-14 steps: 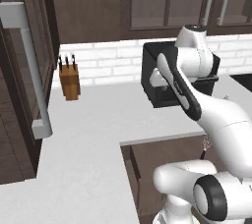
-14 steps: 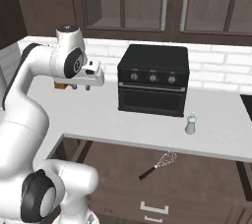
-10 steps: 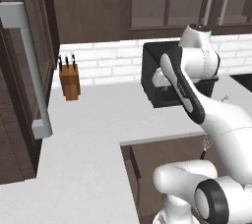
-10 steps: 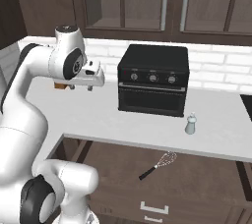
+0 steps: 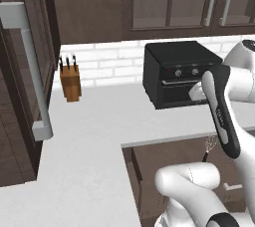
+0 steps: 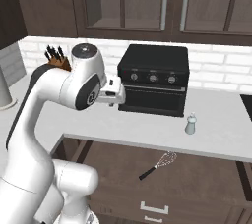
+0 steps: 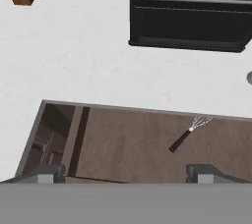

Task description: Pick the whisk from the drawer and place it on the counter.

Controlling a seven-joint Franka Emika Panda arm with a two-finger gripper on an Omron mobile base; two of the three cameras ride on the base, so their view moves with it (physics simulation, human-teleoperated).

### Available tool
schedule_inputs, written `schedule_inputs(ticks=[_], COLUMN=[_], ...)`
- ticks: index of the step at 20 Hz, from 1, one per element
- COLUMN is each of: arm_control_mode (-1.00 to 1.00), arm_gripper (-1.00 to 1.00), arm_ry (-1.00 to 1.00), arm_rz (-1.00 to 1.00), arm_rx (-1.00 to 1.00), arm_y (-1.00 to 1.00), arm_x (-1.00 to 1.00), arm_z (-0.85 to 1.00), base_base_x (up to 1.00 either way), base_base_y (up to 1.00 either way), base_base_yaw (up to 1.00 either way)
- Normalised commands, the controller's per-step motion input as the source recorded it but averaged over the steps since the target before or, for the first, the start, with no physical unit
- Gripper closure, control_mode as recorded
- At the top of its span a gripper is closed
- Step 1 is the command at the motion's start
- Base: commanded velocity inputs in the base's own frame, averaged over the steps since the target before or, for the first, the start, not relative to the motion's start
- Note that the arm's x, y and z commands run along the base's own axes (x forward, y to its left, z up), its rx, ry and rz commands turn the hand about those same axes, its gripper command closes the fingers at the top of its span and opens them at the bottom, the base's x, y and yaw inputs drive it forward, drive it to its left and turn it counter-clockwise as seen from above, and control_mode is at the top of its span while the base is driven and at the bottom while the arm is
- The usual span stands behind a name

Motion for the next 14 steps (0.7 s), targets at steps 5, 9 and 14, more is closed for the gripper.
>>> schedule_inputs(ticks=[5, 9, 14], arm_control_mode=[-1.00, -1.00, -1.00], arm_gripper=[-1.00, -1.00, -1.00], arm_ry=[0.00, -0.03, 0.00], arm_rz=[-0.03, -0.19, -0.19], arm_rx=[0.00, -0.07, -0.17], arm_y=[-0.93, 0.70, 0.87], arm_x=[0.05, -0.19, -0.07], arm_z=[-0.08, 0.00, 0.00], base_base_x=[0.00, 0.00, 0.00], base_base_y=[0.00, 0.00, 0.00], base_base_yaw=[0.00, 0.00, 0.00])
